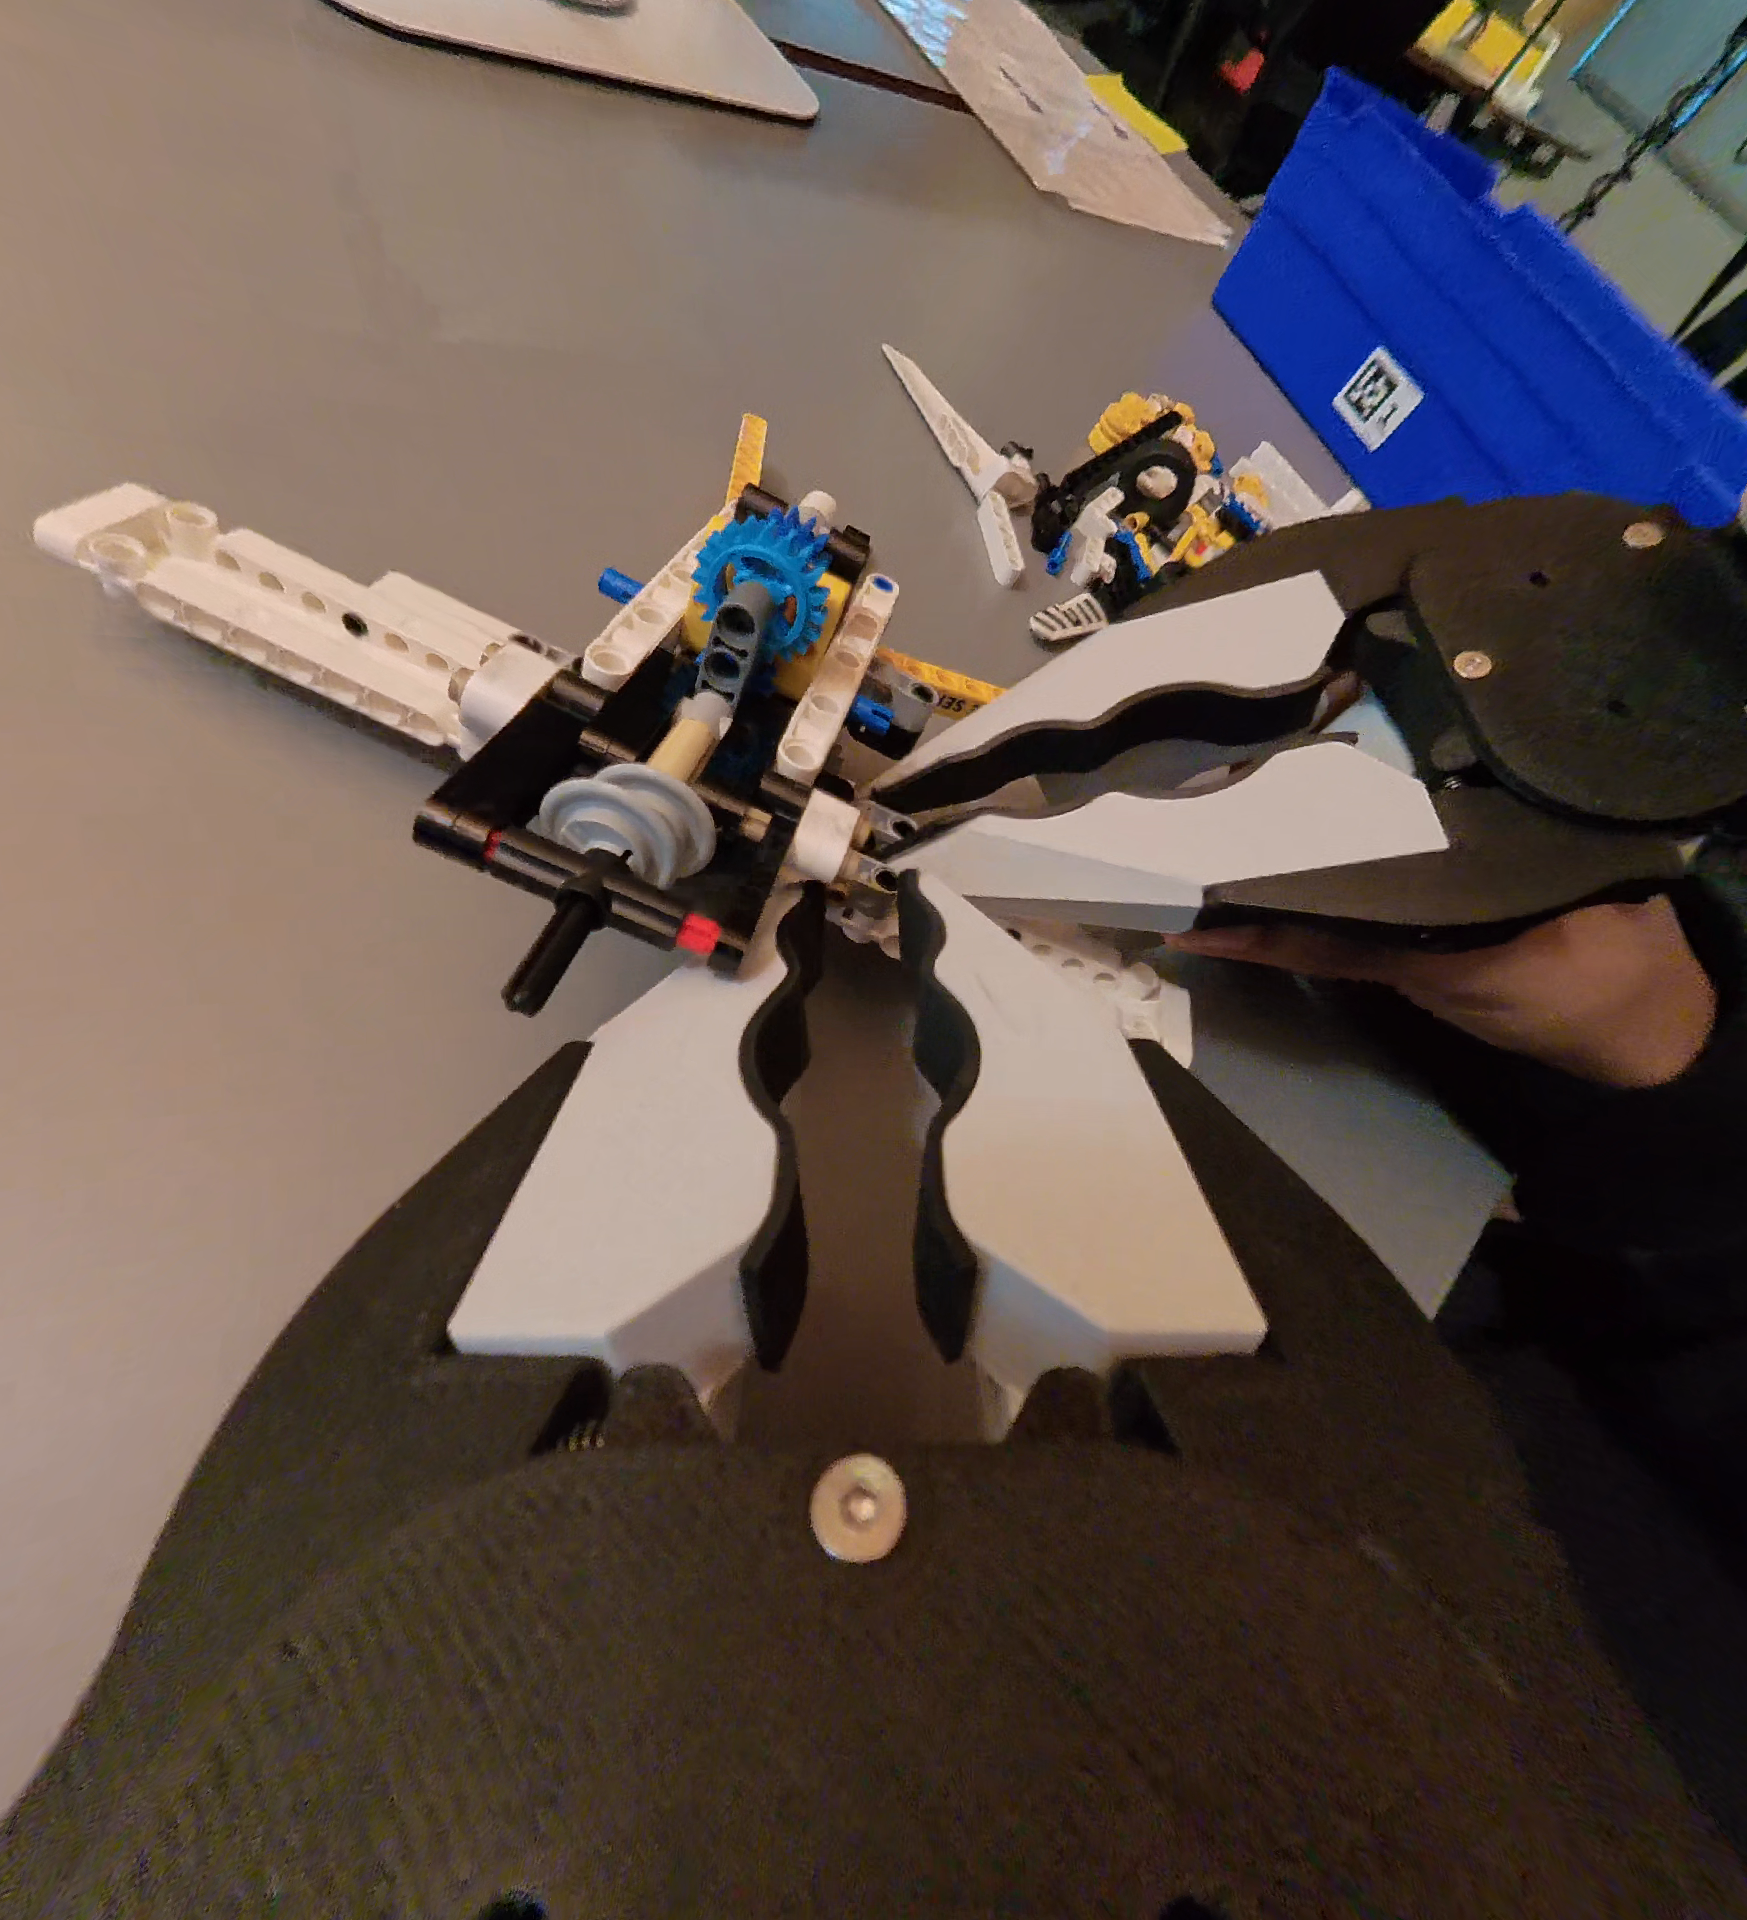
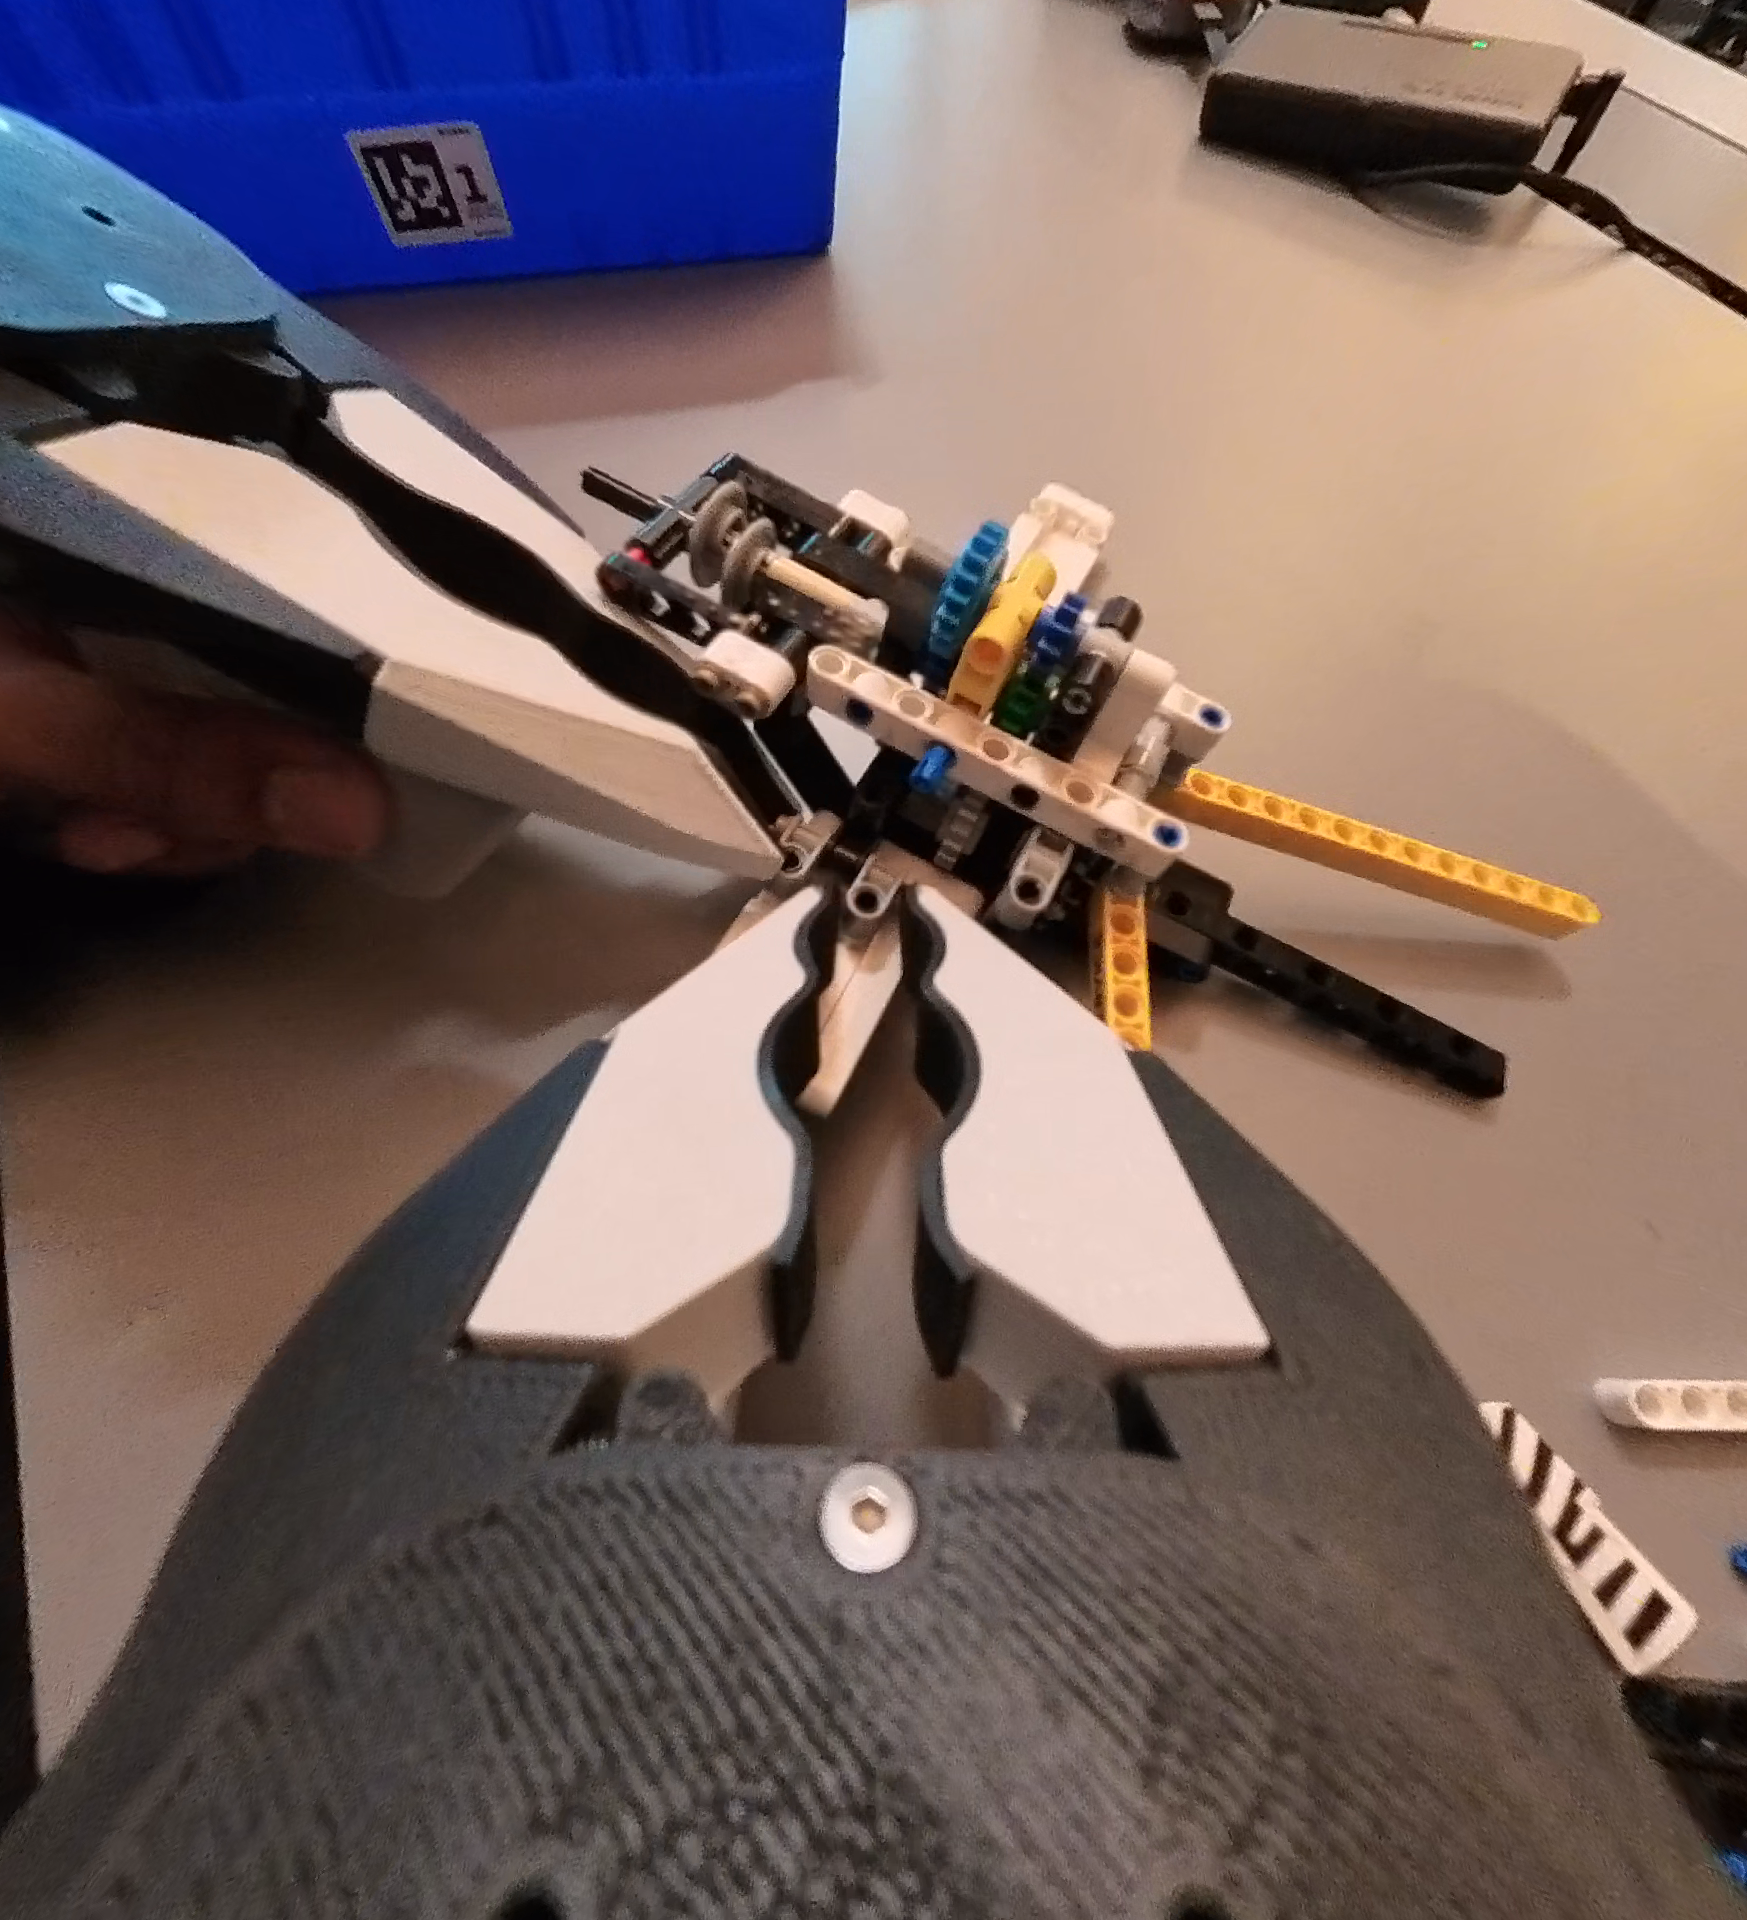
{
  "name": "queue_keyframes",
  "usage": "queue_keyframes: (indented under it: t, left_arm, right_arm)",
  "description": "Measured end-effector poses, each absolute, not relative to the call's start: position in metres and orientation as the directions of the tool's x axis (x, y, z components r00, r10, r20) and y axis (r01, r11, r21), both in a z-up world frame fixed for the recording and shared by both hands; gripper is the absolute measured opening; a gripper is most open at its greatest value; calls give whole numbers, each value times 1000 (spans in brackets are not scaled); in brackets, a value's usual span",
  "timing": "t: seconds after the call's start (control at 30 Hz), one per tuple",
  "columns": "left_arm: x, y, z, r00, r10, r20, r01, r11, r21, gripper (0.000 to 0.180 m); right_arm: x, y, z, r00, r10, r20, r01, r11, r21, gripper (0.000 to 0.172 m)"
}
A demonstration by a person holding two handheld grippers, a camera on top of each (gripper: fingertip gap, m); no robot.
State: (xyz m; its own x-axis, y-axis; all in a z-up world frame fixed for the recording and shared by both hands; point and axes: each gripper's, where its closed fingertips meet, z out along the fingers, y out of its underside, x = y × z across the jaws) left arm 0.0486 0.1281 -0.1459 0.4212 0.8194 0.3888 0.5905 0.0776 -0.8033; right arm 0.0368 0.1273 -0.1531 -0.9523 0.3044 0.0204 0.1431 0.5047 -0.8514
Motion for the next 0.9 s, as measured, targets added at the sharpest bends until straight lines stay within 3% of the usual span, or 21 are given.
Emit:
queue_keyframes:
  t: [0.23,0.33,0.47,0.9]
  left_arm:
    - [47,133,-147,441,883,158,517,-106,-850,11]
    - [45,132,-147,437,899,19,468,-209,-859,0]
    - [42,122,-153,407,897,-172,436,-356,-827,0]
    - [44,126,-150,448,892,-68,450,-290,-844,2]
  right_arm:
    - [32,132,-154,-933,346,103,103,528,-843,10]
    - [30,137,-154,-920,356,162,62,542,-838,12]
    - [32,144,-160,-910,354,216,37,588,-808,14]
    - [31,152,-160,-897,363,251,18,598,-802,12]
